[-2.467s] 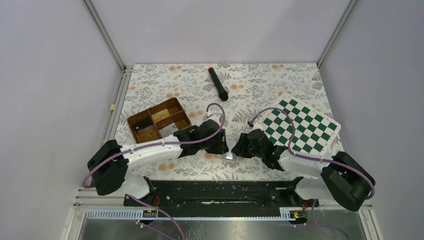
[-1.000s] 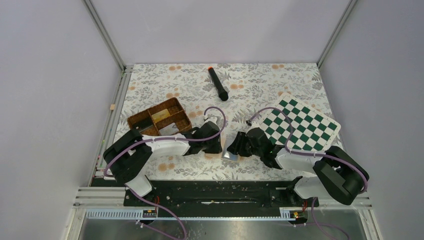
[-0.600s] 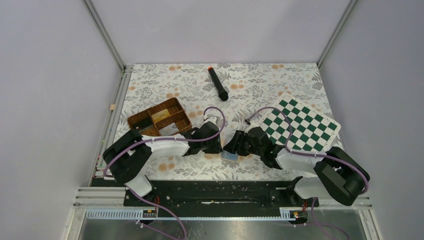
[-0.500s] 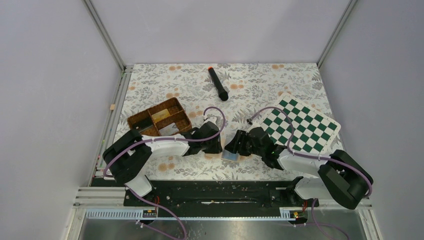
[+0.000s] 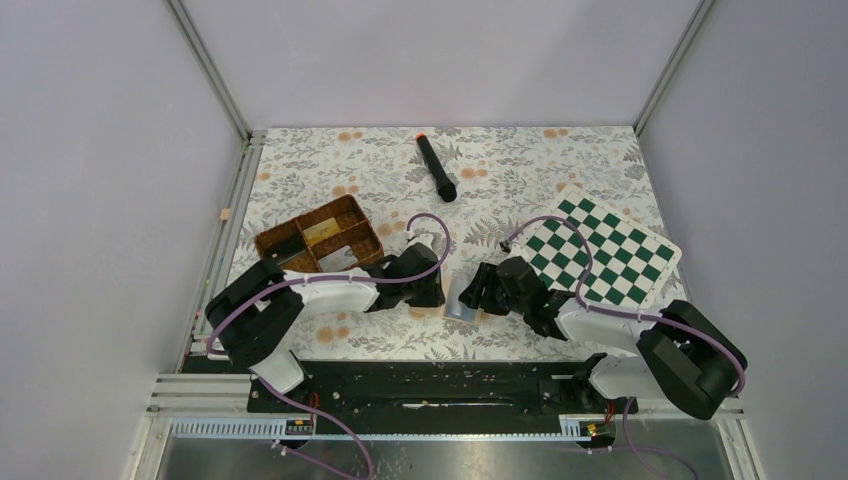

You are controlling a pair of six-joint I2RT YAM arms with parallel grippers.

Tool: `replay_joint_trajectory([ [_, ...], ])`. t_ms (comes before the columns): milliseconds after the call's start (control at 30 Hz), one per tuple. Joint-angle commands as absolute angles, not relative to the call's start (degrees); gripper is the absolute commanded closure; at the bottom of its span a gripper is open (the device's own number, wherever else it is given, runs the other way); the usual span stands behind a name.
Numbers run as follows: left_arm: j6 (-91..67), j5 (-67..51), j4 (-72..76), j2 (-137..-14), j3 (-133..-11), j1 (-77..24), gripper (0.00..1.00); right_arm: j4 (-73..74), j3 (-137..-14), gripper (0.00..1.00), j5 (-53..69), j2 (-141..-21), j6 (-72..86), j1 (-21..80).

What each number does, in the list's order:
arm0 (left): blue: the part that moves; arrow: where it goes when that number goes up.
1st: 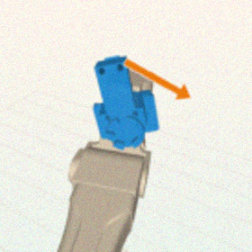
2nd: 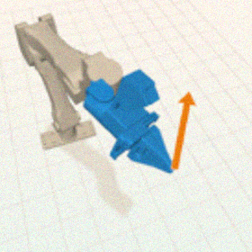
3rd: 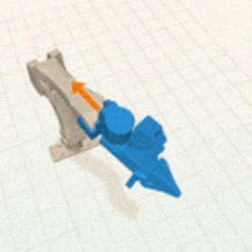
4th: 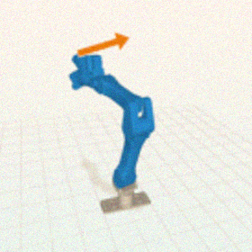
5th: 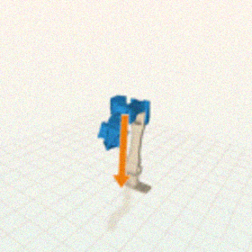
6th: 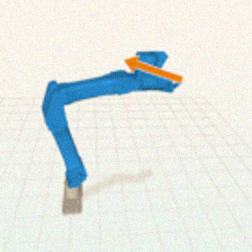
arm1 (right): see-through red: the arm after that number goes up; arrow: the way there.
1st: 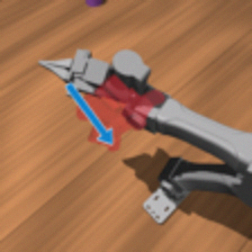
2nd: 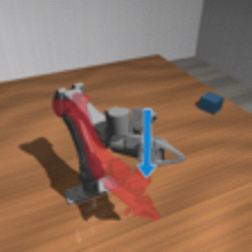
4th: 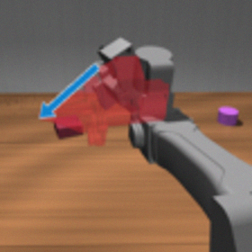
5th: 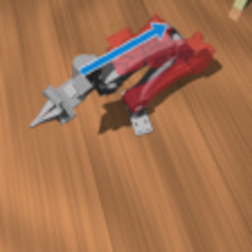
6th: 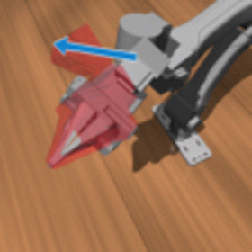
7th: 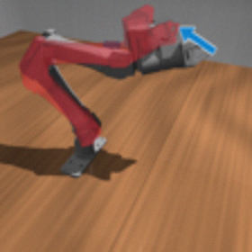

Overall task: Take the credit cards out of the card holder
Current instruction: Open the card holder at the center of the board.

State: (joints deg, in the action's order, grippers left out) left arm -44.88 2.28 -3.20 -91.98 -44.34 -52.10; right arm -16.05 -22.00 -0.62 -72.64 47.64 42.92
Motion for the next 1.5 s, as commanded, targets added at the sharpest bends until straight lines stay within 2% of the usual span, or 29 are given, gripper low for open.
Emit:
replay_joint_trajectory([
  [0,-45.3,0.3,-4.0,-92.1,-42.6,-52.4,0.69,-17.4,-23.3,0.40,-2.2,-74.6,47.3,42.6],
  [267,-45.3,0.3,-3.9,-92.1,-42.7,-52.4,0.69,-20.9,-23.5,0.43,-0.2,-77.3,48.1,42.6],
  [667,-45.1,0.3,-4.2,-91.9,-42.9,-52.4,0.69,-19.9,-23.5,0.45,2.4,-72.9,48.1,42.6],
  [1233,-46.4,0.3,-3.6,-89.3,-41.6,-52.3,0.68,-30.9,-21.9,0.46,8.8,-74.6,50.2,42.6],
  [1300,-46.6,0.3,-3.9,-88.3,-41.7,-52.3,0.66,-31.2,-22.0,0.47,8.9,-75.2,50.4,42.6],
  [1467,-46.9,-1.1,-4.9,-85.5,-41.6,-51.1,0.64,-33.2,-21.5,0.59,9.6,-76.4,51.2,42.6],
])
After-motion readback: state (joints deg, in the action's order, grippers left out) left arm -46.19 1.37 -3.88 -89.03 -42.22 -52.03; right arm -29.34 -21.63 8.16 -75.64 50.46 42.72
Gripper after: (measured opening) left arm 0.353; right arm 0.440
